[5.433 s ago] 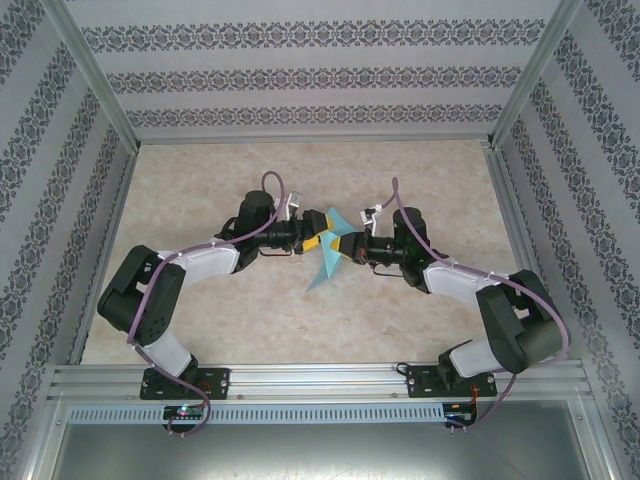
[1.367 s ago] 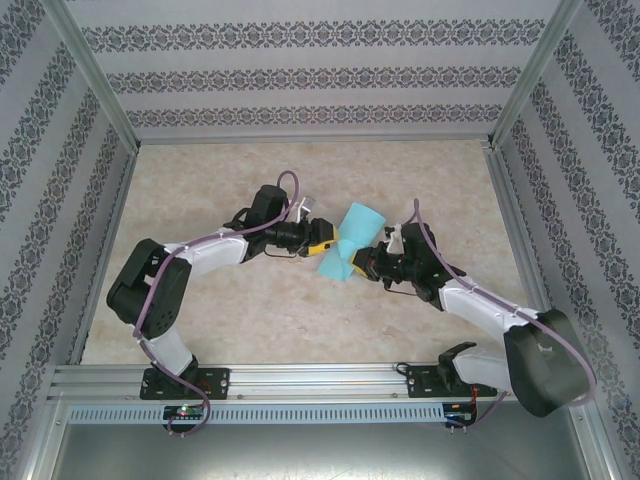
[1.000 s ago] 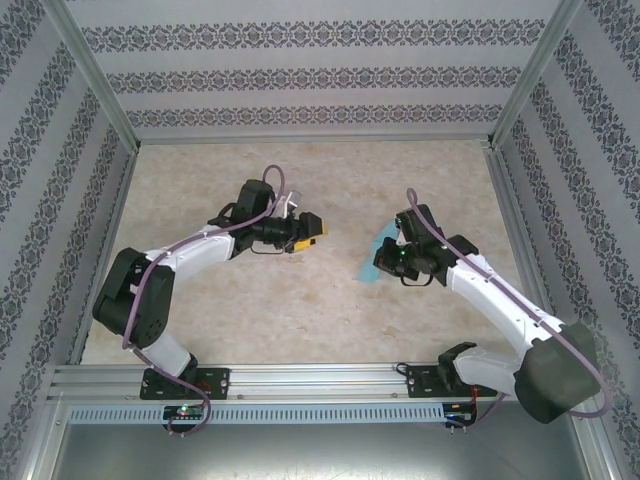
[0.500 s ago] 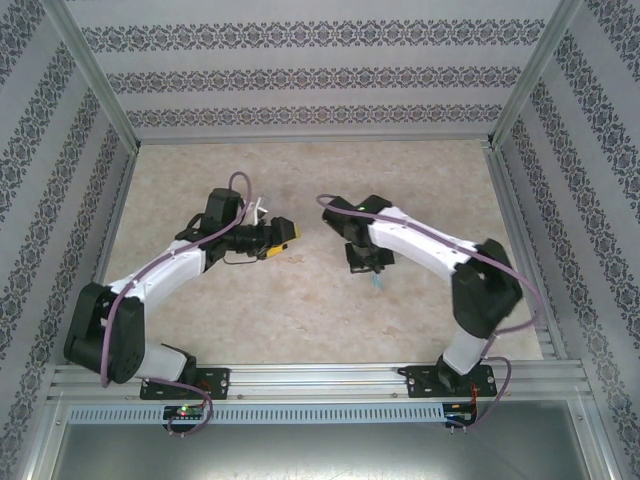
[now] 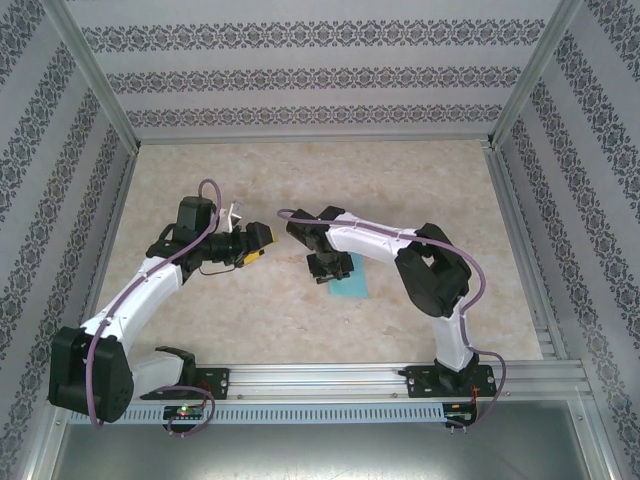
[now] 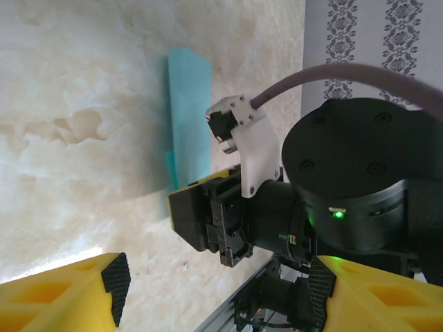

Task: Fold a paper plane with a square sheet of paper (pick it up from the middle)
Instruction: Turn over the paper at the center of the table.

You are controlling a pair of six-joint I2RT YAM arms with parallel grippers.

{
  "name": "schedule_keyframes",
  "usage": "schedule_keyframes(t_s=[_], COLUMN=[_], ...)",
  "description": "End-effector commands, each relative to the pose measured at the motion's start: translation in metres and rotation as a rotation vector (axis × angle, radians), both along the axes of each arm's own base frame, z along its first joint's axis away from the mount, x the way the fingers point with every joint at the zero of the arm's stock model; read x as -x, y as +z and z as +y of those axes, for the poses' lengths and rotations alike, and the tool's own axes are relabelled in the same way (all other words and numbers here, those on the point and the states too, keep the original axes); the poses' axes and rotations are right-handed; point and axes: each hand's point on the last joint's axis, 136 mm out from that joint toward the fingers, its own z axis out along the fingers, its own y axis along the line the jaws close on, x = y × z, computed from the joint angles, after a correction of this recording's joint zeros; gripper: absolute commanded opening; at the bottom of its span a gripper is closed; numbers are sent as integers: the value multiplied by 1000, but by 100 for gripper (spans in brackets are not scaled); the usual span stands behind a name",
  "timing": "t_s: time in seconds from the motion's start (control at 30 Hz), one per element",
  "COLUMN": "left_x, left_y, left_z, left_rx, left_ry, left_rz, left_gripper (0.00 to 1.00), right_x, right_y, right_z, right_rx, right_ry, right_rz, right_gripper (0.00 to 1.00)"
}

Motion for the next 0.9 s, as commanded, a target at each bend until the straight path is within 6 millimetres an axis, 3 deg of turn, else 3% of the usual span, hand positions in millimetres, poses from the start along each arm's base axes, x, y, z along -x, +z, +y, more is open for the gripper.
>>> schedule_keyframes(t_s=[0.0,0.23,0.4,0.63,0.87], left_x=[8,1,-4,-20,-37], left_y=[-6,-13,-23,-37,-67], left_z=[3,-9,-36,-83,-118], left_rx=[-2,8,-22,-74,-83], left_ry=[-19,-56,-137,-241,-314], left_rz=[26,36,37,19,57], left_gripper=[71,71,68,56,43], right_x=[-3,-10,-6,7,16], right_y=[6,39,61,53,50], right_z=[29,30,-1,-65,-77], right_rx=[-215,-463,-528,-506,-585], right_ry=[-29,-83,-138,-237,-274], right_rz=[-10,-80,-134,-146,-133], right_gripper=[39,50,54,56,53])
